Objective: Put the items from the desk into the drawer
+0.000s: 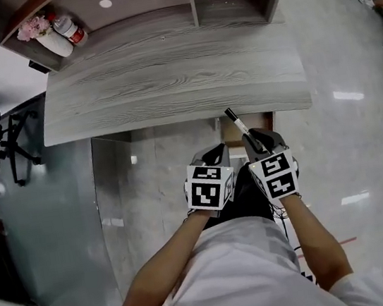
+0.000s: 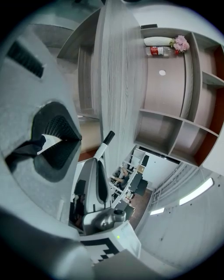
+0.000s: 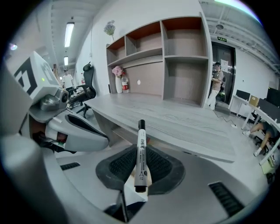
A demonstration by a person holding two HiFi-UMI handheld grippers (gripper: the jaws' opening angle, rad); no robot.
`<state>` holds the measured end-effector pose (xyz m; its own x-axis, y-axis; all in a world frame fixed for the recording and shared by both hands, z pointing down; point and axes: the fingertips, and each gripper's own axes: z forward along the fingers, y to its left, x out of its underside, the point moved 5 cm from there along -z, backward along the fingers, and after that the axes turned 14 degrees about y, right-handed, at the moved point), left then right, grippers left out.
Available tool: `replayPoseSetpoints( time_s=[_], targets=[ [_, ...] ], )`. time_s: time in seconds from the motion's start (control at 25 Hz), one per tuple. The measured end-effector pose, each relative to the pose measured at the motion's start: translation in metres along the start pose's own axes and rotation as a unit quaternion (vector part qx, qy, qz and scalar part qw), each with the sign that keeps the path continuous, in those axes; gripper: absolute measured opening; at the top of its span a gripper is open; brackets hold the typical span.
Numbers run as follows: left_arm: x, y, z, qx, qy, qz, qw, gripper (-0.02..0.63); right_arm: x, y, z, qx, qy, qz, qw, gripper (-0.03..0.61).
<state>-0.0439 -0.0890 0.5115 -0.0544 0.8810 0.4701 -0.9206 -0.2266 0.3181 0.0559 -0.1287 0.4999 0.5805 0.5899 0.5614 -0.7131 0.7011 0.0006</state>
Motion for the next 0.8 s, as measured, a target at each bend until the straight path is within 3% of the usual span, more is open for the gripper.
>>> replayPoseSetpoints(
  time_s=[0.36,0.8],
  targets=[
    [0.013,-0.010,0.008,0.007,0.009,0.017,0.9998,0.002,0.039,0.013,-0.002,0.001,0.011,0.022,1.000,0.052],
    [0.004,-0.003,0.029,-0.012,0.012,-0.007,0.9998,0.002,0.057,-0.005,0.055,-0.034,0.041,0.055,0.997,0.052]
  ],
)
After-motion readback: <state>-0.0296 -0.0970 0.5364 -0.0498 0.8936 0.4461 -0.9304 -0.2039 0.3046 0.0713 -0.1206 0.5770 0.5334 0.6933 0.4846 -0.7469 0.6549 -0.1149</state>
